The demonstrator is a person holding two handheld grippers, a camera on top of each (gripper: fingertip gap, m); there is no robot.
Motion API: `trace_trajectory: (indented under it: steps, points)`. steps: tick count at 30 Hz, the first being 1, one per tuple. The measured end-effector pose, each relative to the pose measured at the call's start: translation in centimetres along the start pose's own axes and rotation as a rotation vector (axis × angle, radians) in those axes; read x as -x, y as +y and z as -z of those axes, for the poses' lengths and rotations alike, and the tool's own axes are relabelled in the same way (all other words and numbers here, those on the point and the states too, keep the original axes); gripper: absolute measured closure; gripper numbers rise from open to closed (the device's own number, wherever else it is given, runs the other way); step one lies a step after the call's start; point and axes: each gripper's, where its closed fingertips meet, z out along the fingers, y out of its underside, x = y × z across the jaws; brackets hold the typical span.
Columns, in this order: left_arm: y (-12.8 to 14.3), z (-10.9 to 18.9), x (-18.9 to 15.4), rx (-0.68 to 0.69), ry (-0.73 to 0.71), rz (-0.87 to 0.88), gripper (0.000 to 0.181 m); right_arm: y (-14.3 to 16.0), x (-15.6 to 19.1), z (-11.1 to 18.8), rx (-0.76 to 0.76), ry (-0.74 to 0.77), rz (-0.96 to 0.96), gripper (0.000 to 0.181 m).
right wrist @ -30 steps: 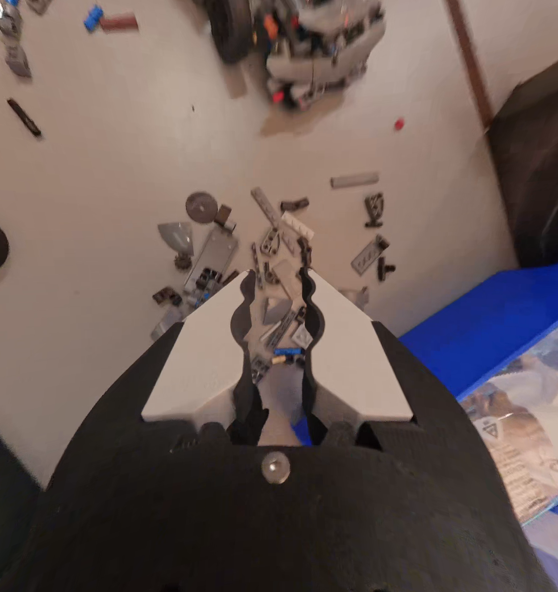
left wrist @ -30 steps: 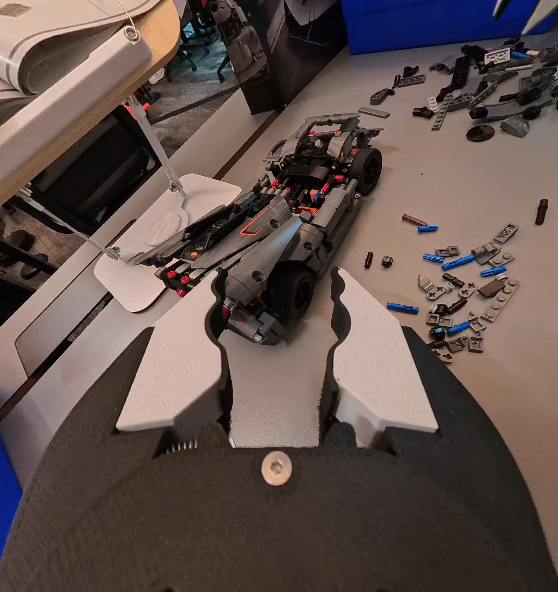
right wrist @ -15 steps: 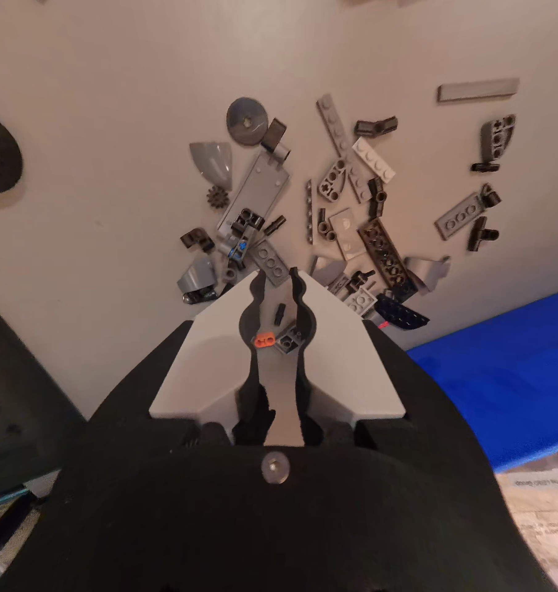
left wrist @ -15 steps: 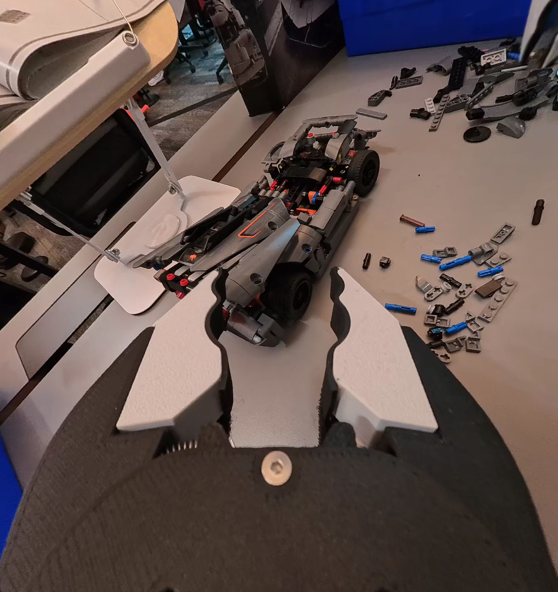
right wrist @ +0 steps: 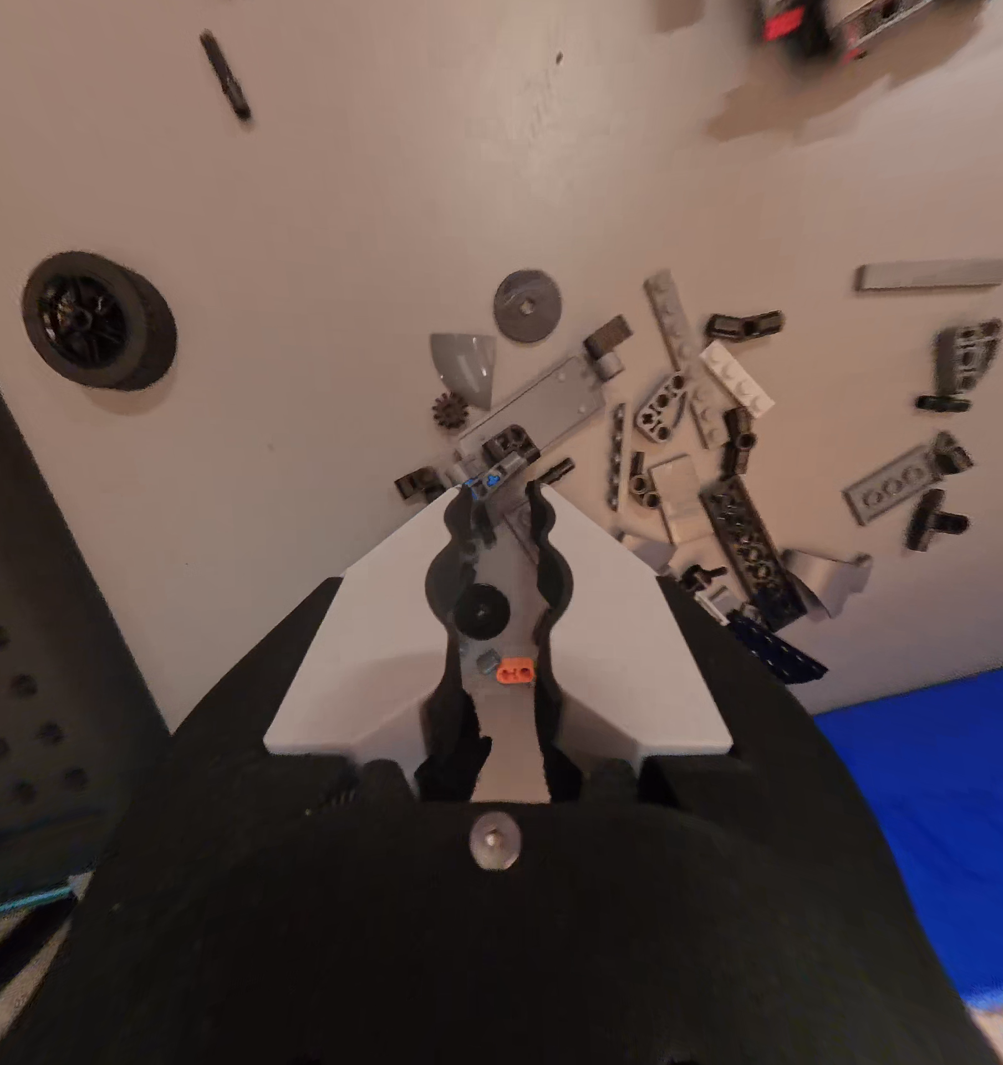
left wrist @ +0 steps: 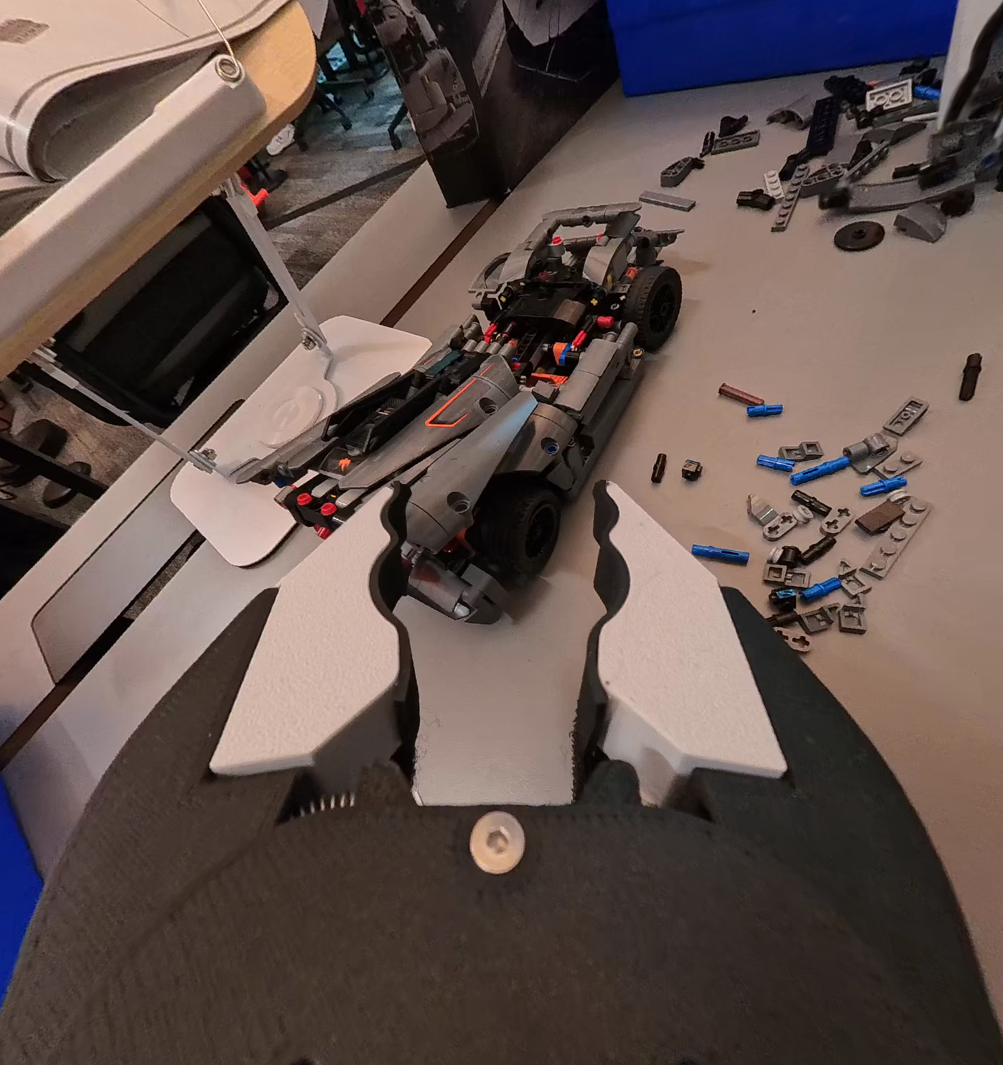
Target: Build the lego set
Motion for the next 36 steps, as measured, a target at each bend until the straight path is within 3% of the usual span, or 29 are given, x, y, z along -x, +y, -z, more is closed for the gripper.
trace_trajectory:
  steps: [6,8,12,15,21,34,36]
  points:
    - [-0.4,0.0,0.2,-0.007,-0.009,0.0,0.118,-4.5,-5.0,3.1,-0.221,0.226,-0.083,0.157]
    - [-0.6,0.1,0.3,-0.011,-0.01,0.002,0.119,-6.3,-6.8,2.6,-0.266,0.25,-0.131,0.139]
    - [-0.9,0.4,0.4,-0.018,-0.02,-0.011,0.118,-7.9,-10.2,-0.3,-0.181,0.286,-0.149,0.124]
    - [-1.0,0.7,0.8,-0.021,-0.029,-0.017,0.119,-7.2,-12.4,-2.4,-0.07,0.323,-0.181,0.119]
    - [-0.6,0.7,1.1,-0.018,-0.033,-0.001,0.118,-6.3,-14.5,-3.8,-0.042,0.351,-0.302,0.132]
    - [-0.6,0.6,1.1,-0.014,-0.033,-0.005,0.119,-6.9,-14.7,-4.6,-0.115,0.261,-0.468,0.143]
    - [-0.6,0.6,1.0,-0.014,-0.032,-0.007,0.119,-6.7,-14.9,-4.5,-0.119,0.259,-0.479,0.152]
